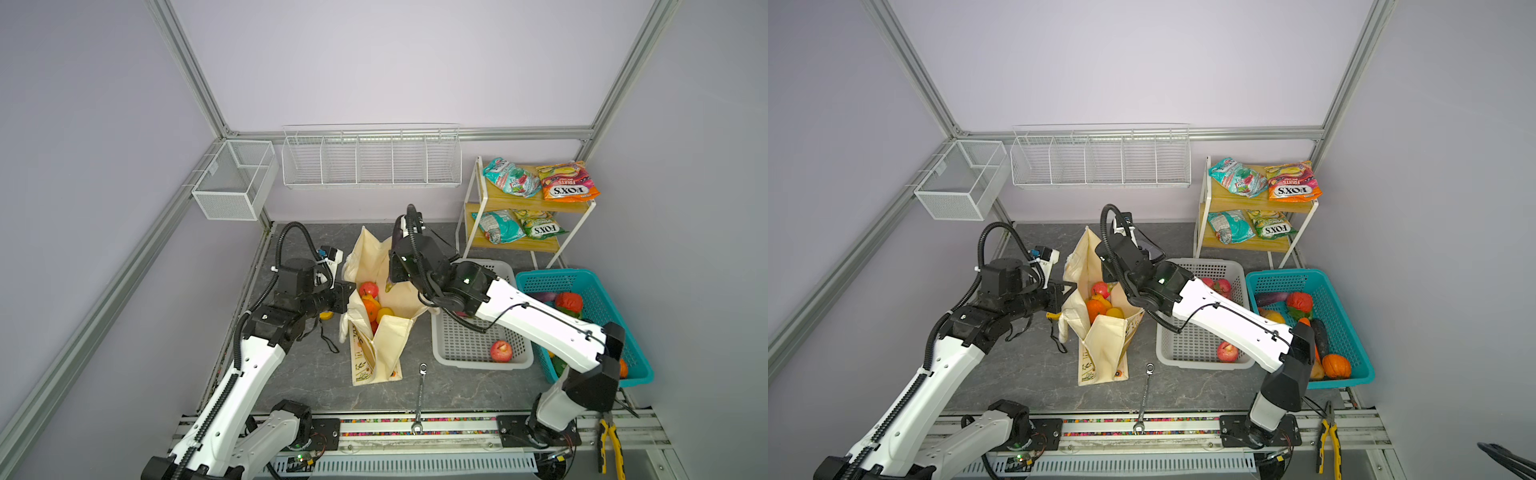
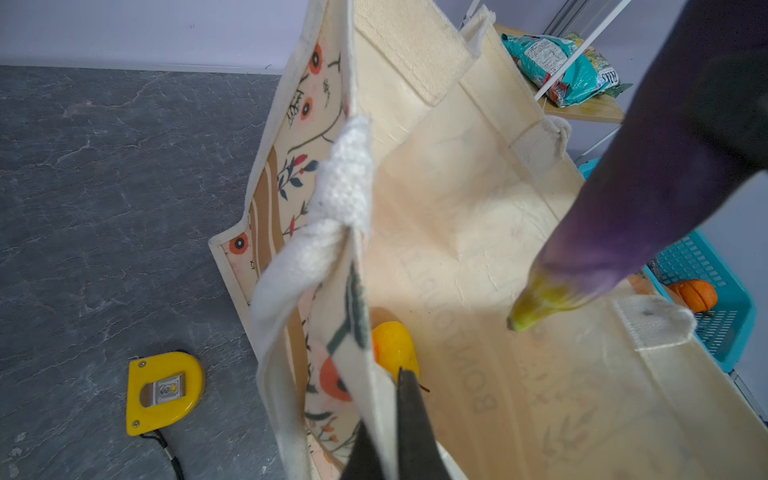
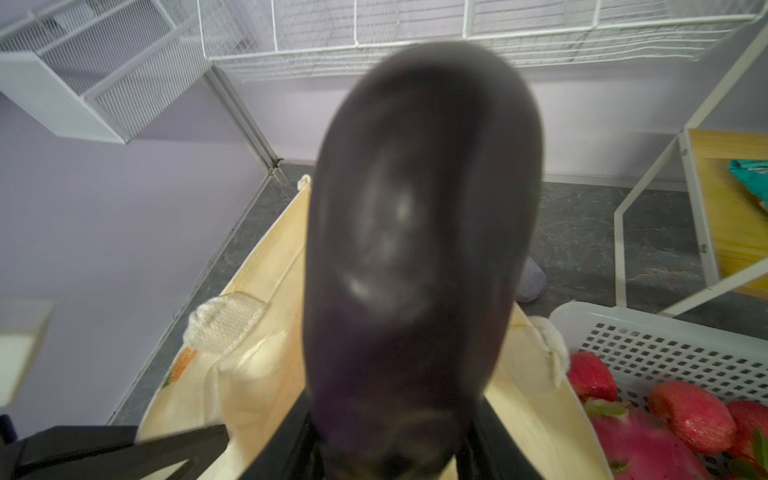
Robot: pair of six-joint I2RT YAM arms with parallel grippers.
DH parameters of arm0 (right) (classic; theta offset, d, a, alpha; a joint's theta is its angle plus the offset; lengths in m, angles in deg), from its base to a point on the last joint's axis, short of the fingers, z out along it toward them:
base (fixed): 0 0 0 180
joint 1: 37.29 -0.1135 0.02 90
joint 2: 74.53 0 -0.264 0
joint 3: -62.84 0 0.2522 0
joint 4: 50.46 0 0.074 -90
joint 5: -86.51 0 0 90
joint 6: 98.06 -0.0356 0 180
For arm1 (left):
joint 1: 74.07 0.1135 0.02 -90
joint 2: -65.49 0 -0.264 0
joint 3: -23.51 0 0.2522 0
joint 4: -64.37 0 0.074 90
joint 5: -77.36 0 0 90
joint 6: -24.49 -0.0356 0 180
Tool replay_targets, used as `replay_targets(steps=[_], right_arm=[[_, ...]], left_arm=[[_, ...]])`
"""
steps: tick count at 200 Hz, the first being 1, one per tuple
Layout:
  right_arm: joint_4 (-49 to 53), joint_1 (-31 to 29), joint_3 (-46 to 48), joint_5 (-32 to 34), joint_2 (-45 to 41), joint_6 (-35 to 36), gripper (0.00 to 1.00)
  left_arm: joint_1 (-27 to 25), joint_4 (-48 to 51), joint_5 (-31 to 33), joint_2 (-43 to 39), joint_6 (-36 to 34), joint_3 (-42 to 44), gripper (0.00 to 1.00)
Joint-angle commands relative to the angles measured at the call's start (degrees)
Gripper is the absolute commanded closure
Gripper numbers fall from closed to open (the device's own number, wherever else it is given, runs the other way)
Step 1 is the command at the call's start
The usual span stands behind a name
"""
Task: Place the food into the grocery bag and tie it
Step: 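Carry the purple eggplant with the right gripper over the tote bag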
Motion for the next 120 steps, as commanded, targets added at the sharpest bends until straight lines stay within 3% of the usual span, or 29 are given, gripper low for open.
replay_targets(steps=[1,57,120], right_arm=[[5.29,-0.18,-4.33,-5.46,2.83,2.08,0.65],[17.77,-0.90,-12.51,-11.00,11.62,-0.43,0.63],[19.45,-1.05,-11.21,-16.62,15.25,-2.24,0.62]], left_arm=[[-0.38,-0.84,0.82,-2.00,-0.25,0.10,1.00],[-0.38,-0.18,3.77,-2.78,-0.23,0.02,1.00],[-0.38,-0.16,4.02,-1.95,-0.50,0.10,1.00]])
